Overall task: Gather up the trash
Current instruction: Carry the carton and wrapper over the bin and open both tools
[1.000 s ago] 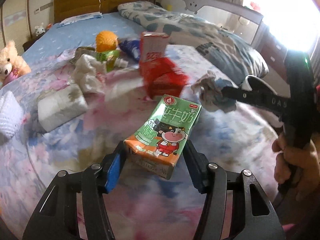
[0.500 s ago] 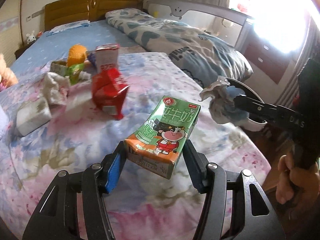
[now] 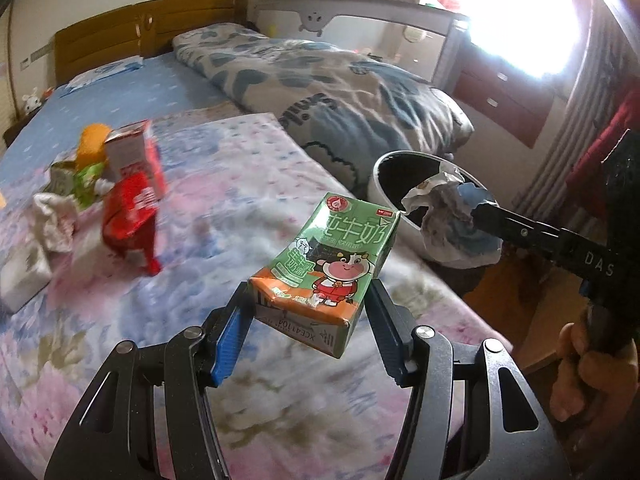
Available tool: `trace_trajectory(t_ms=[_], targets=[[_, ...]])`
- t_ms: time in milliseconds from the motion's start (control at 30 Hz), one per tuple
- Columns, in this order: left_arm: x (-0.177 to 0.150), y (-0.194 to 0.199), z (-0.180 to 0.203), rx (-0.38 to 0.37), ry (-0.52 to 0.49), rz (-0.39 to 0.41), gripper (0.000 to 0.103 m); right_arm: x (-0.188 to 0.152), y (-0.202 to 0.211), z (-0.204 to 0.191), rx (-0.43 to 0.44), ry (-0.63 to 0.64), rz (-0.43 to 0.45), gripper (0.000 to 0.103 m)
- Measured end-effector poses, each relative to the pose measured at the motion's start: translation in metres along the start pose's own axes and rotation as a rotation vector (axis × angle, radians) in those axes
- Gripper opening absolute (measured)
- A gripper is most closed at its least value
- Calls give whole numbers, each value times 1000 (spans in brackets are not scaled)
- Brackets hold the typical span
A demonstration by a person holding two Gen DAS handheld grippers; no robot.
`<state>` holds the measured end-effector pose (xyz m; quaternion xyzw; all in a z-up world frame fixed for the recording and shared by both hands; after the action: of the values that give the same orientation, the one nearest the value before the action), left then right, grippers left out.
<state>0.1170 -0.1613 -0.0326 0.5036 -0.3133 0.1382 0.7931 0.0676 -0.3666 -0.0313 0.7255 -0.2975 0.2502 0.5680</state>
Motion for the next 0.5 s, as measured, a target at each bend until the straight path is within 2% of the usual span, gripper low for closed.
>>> trace_trajectory(t_ms=[500], targets=[[11,-26,58,-39,-95,-24,56,-1,23,54,-80,-79,29,24]])
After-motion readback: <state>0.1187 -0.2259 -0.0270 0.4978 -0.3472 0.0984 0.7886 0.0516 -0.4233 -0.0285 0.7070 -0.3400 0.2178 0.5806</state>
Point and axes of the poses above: each gripper's, at about its wrist camera, not at the fingertips, and y roughly against the way its jaws point, z to its right, x to its top, the point moved 2 cm from there along -y, roughly the way its jaws point, and after that the axes turned 13 degrees about y, right-handed, at the moved point
